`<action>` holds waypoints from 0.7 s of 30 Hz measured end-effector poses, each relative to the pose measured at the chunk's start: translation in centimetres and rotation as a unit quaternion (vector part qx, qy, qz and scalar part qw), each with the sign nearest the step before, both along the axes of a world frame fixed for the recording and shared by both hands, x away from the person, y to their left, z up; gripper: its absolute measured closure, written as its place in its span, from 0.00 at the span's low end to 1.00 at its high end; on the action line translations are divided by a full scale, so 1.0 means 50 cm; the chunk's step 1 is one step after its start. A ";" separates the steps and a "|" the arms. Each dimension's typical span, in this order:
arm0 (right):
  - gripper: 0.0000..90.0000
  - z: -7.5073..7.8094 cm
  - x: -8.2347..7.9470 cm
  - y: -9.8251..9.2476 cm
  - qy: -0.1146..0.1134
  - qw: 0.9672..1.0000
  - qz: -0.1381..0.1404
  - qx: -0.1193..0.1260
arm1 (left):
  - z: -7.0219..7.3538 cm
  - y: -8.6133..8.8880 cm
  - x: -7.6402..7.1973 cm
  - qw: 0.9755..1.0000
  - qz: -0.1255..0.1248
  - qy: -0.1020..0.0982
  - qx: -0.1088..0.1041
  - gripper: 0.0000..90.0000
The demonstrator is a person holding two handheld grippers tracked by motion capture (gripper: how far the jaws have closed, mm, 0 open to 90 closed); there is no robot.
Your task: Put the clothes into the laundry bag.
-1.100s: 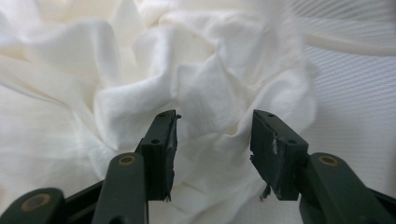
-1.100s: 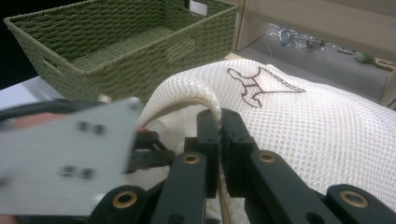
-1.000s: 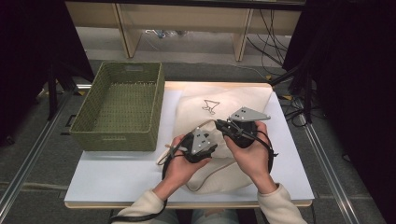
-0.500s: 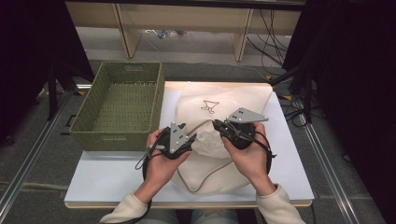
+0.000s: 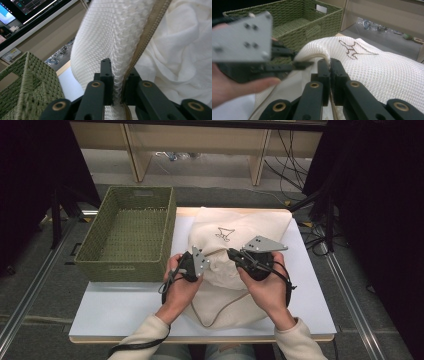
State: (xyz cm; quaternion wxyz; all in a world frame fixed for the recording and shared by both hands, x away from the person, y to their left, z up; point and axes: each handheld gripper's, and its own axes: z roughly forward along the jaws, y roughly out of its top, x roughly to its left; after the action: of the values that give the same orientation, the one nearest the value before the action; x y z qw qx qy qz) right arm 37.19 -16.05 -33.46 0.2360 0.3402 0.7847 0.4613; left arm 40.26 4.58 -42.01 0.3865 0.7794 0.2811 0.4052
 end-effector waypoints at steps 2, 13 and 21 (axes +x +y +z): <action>0.98 0.000 0.001 -0.005 0.003 1.000 0.002 0.000 | 0.017 0.018 -0.009 1.000 -0.002 -0.019 0.008 0.92; 0.97 0.002 -0.017 -0.006 0.006 1.000 0.015 -0.017 | 0.053 0.056 -0.087 0.999 -0.047 -0.012 0.015 0.93; 0.97 -0.008 -0.035 -0.024 0.017 0.998 0.034 -0.049 | 0.050 0.055 -0.109 0.993 -0.099 -0.001 0.065 0.92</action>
State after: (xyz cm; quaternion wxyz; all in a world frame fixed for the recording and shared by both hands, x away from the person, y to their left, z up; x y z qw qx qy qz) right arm 35.42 -17.24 -33.86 0.2229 0.3088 0.8217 0.4240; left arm 34.83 7.31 -39.51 0.3732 0.8268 0.1750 0.3828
